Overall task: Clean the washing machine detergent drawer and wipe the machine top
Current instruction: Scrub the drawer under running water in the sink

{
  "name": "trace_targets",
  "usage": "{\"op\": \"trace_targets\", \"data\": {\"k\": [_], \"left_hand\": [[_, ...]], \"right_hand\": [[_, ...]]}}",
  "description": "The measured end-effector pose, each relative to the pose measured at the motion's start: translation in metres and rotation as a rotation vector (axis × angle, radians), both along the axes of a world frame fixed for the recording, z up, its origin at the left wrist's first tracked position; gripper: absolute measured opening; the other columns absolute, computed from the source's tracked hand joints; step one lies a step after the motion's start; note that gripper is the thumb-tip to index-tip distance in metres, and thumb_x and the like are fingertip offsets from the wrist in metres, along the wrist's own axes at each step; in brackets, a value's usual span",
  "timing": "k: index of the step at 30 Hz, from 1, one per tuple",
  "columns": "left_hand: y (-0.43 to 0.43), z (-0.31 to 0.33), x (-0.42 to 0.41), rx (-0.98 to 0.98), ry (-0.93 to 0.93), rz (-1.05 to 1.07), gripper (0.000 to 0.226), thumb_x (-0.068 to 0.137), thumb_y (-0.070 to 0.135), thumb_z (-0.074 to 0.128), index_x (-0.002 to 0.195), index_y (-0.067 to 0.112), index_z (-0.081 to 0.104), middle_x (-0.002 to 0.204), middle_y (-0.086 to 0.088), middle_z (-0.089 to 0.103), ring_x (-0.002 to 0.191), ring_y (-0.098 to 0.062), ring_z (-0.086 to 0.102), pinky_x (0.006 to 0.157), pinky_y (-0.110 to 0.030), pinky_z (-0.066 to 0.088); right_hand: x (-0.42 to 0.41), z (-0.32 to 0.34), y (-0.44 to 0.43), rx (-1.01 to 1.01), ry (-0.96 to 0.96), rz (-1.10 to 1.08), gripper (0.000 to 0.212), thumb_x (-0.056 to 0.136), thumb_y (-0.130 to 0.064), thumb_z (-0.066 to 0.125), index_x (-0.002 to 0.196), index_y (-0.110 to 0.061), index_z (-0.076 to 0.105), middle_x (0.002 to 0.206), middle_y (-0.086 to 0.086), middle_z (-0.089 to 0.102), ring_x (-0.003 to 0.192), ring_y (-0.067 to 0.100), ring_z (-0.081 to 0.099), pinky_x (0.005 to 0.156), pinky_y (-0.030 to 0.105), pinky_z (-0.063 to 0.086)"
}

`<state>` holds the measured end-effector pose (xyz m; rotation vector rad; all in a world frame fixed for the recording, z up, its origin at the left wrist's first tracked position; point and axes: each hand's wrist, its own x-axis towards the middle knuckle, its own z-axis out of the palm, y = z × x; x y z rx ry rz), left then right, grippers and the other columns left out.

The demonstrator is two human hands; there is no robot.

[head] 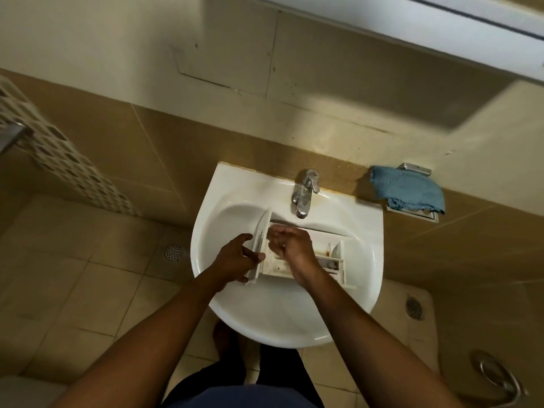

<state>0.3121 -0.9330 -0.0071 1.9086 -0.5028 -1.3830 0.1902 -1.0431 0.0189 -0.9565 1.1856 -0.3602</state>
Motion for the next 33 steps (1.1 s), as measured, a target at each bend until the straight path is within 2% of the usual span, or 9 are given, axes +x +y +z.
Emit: {"op": "trace_targets", "data": {"k": [3, 6, 9, 14, 17, 20, 26, 31, 33], "left_hand": [[0.0, 0.001, -0.001, -0.006, -0.015, -0.009, 0.076, 0.089, 0.029, 0.078, 0.153, 0.026, 0.037, 0.106, 0.0, 0.068, 0.099, -0.023, 0.067, 0.058, -0.032, 0.061], [0.0, 0.001, 0.0, -0.004, -0.009, -0.015, 0.076, 0.089, 0.029, 0.078, 0.153, 0.026, 0.037, 0.108, 0.0, 0.068, 0.101, -0.023, 0.067, 0.057, -0.03, 0.06], [0.0, 0.001, 0.0, 0.002, -0.011, -0.013, 0.077, 0.089, 0.029, 0.079, 0.154, 0.026, 0.037, 0.111, -0.003, 0.068, 0.102, -0.025, 0.067, 0.059, -0.033, 0.062], [-0.001, 0.002, -0.001, -0.004, 0.0, 0.0, 0.08, 0.088, 0.029, 0.08, 0.154, 0.028, 0.034, 0.107, -0.002, 0.069, 0.102, -0.026, 0.068, 0.062, -0.037, 0.063], [0.0, 0.002, 0.0, -0.011, -0.013, -0.018, 0.082, 0.087, 0.032, 0.08, 0.154, 0.028, 0.033, 0.108, -0.003, 0.069, 0.102, -0.025, 0.067, 0.06, -0.036, 0.063], [0.0, 0.002, 0.0, -0.006, 0.013, -0.01, 0.082, 0.088, 0.03, 0.079, 0.155, 0.028, 0.032, 0.108, -0.004, 0.069, 0.103, -0.025, 0.067, 0.066, -0.04, 0.065], [0.0, 0.004, -0.001, -0.005, 0.025, 0.0, 0.084, 0.088, 0.028, 0.079, 0.156, 0.028, 0.03, 0.106, -0.004, 0.069, 0.102, -0.025, 0.067, 0.065, -0.041, 0.064], [-0.003, 0.004, -0.003, 0.002, 0.021, -0.024, 0.089, 0.089, 0.03, 0.078, 0.159, 0.028, 0.023, 0.107, -0.006, 0.067, 0.102, -0.026, 0.065, 0.065, -0.041, 0.064], [-0.003, 0.003, -0.003, 0.001, 0.027, -0.031, 0.09, 0.088, 0.03, 0.079, 0.159, 0.028, 0.022, 0.107, -0.006, 0.068, 0.103, -0.026, 0.065, 0.065, -0.041, 0.064]], "right_hand": [[-0.009, 0.003, 0.008, -0.171, 0.2, 0.254, 0.028, 0.09, -0.001, 0.058, 0.082, -0.02, 0.078, 0.097, 0.012, 0.078, 0.095, 0.028, 0.074, 0.093, 0.045, 0.06], [-0.004, 0.014, -0.006, -0.241, 0.207, 0.205, 0.027, 0.086, 0.001, 0.056, 0.076, -0.011, 0.078, 0.087, 0.019, 0.075, 0.079, 0.029, 0.07, 0.078, 0.037, 0.059], [0.001, 0.01, -0.016, -0.628, 0.345, 0.343, 0.035, 0.094, 0.0, 0.051, 0.113, -0.012, 0.076, 0.104, 0.002, 0.074, 0.091, 0.016, 0.069, 0.081, 0.009, 0.05], [-0.026, -0.017, 0.019, -1.003, 0.525, 0.941, 0.064, 0.087, 0.001, 0.051, 0.151, -0.005, 0.045, 0.16, 0.017, 0.039, 0.144, 0.036, 0.042, 0.117, 0.046, 0.04], [-0.05, -0.005, 0.04, -1.137, 0.557, 1.059, 0.055, 0.085, 0.003, 0.053, 0.14, -0.001, 0.055, 0.149, 0.022, 0.052, 0.128, 0.041, 0.057, 0.103, 0.046, 0.051], [-0.039, 0.017, 0.022, -1.147, 0.649, 1.037, 0.027, 0.086, -0.011, 0.051, 0.107, -0.008, 0.067, 0.105, 0.019, 0.072, 0.095, 0.04, 0.069, 0.075, 0.035, 0.051], [-0.026, -0.021, 0.012, -1.205, 0.616, 1.138, 0.07, 0.089, -0.014, 0.057, 0.154, -0.004, 0.035, 0.161, 0.019, 0.034, 0.148, 0.03, 0.035, 0.123, 0.046, 0.03], [-0.051, -0.018, 0.002, -1.29, 0.711, 1.046, 0.043, 0.084, -0.016, 0.063, 0.122, 0.003, 0.065, 0.125, 0.022, 0.068, 0.119, 0.035, 0.065, 0.112, 0.05, 0.042], [-0.044, -0.015, -0.003, -1.241, 0.657, 0.969, 0.048, 0.083, -0.011, 0.064, 0.128, 0.005, 0.062, 0.131, 0.023, 0.065, 0.123, 0.037, 0.062, 0.111, 0.049, 0.043]]}}
